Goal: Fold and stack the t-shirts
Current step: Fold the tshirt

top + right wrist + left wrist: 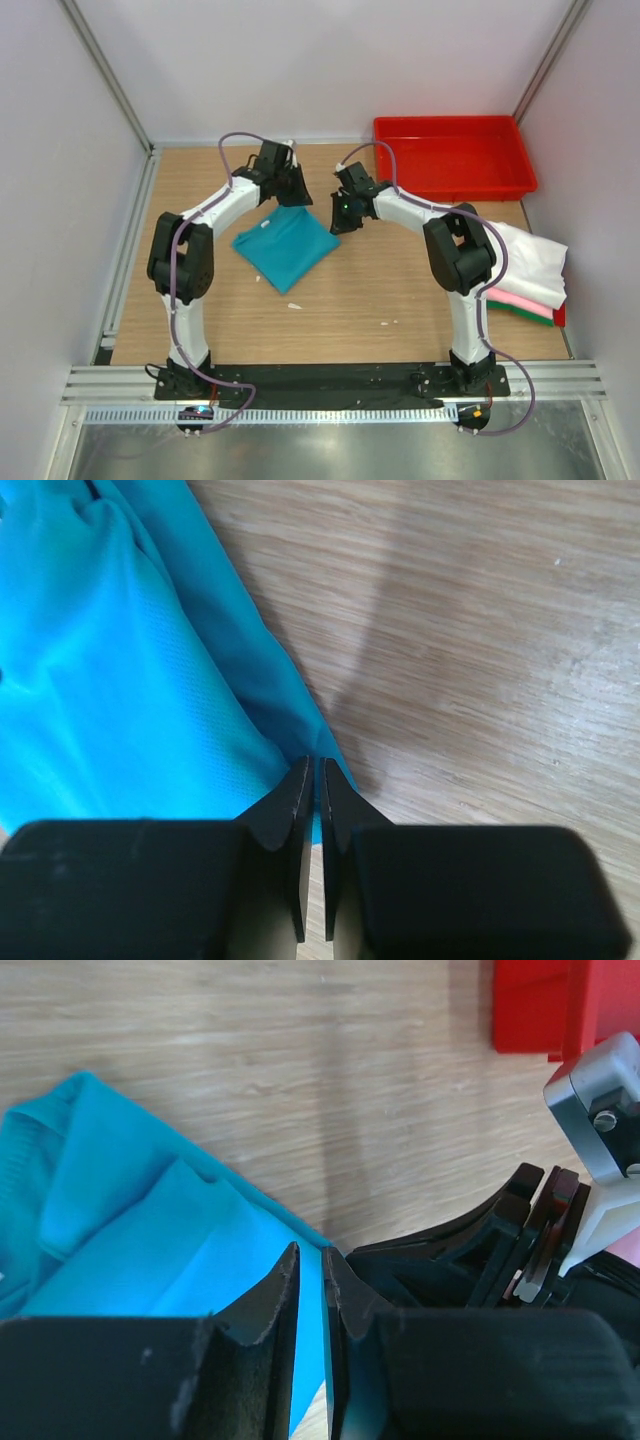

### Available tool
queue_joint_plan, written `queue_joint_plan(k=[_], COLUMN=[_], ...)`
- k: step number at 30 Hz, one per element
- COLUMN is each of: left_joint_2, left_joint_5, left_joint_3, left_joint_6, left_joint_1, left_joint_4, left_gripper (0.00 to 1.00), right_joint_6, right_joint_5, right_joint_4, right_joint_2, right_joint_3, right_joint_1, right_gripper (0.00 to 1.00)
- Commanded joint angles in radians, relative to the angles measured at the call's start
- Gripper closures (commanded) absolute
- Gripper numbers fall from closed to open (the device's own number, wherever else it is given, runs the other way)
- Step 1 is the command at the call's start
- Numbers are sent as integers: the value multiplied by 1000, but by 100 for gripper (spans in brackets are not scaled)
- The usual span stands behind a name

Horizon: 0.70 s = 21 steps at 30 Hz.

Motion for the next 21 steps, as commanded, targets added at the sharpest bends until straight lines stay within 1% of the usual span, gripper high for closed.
queue_joint_plan(k=[1,2,3,5,8,12,16,21], left_joint_2=[18,26,38,49,67,87,90,121], left_joint_5=[18,11,-24,-58,-123,-163,-248,-239], left_joint_3=[-11,-13,-17,-31,-42,-37,-41,-21], left_joint_6=[2,5,6,20,34,37,49,59], left_joint_1=[-7,-7,-7,-7,-5,6,15,38], left_joint_4=[39,39,40,37,36,25,25,28], left_gripper=[86,87,90,93,94,96,96,96], right_joint_6=[-5,-7,-7,-8,-5,4,-5,-19], right_joint_5=[2,5,7,12,5,2,4,13], right_joint_4=[27,28,28,27,31,45,53,54], right_joint_2=[-14,-16,-16,-19,-18,-22,-19,-10], right_joint_3=[-12,-14,-18,-22,-26,-51,-78,-117], right_joint_1=[1,1,1,1,0,4,7,18], right_gripper=[89,89,90,91,92,92,92,93])
